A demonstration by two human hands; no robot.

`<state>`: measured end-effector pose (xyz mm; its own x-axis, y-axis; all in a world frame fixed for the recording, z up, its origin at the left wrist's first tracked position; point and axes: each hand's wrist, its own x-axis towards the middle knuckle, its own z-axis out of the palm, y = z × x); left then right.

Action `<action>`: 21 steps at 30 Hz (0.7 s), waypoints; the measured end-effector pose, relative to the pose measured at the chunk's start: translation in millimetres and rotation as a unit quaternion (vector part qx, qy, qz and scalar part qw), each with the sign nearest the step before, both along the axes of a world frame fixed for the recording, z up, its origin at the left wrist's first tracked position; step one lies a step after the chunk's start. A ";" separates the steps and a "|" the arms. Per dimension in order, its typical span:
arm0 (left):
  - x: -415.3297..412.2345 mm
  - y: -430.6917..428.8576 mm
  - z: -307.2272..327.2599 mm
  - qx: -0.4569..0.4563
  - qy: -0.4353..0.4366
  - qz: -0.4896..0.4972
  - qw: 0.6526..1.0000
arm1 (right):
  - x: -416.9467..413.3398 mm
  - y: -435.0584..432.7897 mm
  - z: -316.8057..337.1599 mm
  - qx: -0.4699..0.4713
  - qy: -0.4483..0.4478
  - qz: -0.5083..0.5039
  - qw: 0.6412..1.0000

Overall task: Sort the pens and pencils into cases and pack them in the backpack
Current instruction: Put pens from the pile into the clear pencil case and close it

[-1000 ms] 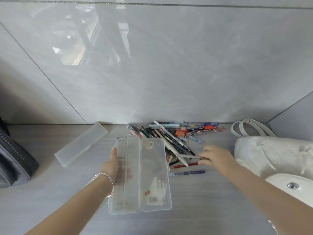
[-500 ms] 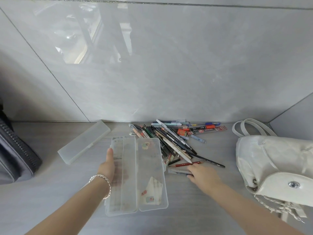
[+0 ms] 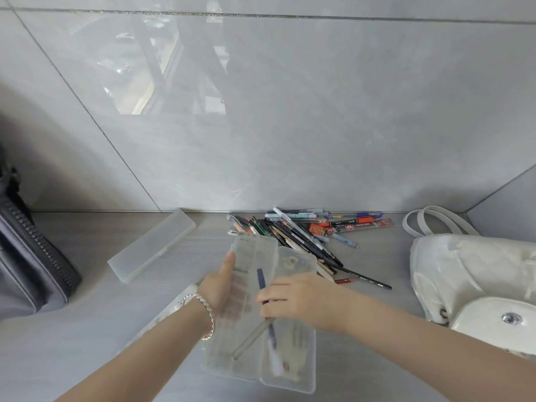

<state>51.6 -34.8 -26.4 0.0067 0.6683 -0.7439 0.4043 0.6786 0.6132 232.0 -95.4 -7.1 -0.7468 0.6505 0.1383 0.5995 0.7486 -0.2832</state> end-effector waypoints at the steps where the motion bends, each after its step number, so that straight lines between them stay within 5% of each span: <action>1: -0.9 0.3 -1.8 0.006 -0.004 0.002 1.000 | -1.3 -0.4 0.5 -0.014 0.008 -0.012 1.000; 8: 4.8 -2.1 7.6 0.019 -0.054 0.103 0.993 | 1.6 -9.9 13.8 -0.089 0.169 -0.185 0.964; 12: 4.1 -3.4 5.4 0.040 -0.011 0.099 0.994 | -4.9 -14.1 35.1 -0.224 0.330 -0.378 0.836; 15: 5.9 -4.1 3.9 0.030 -0.007 0.099 0.995 | -8.4 -17.4 41.4 -0.324 0.413 -0.402 0.750; 21: 1.2 -2.9 -22.1 0.020 -0.039 0.111 0.993 | -12.5 -25.5 49.1 -0.374 0.506 -0.404 0.664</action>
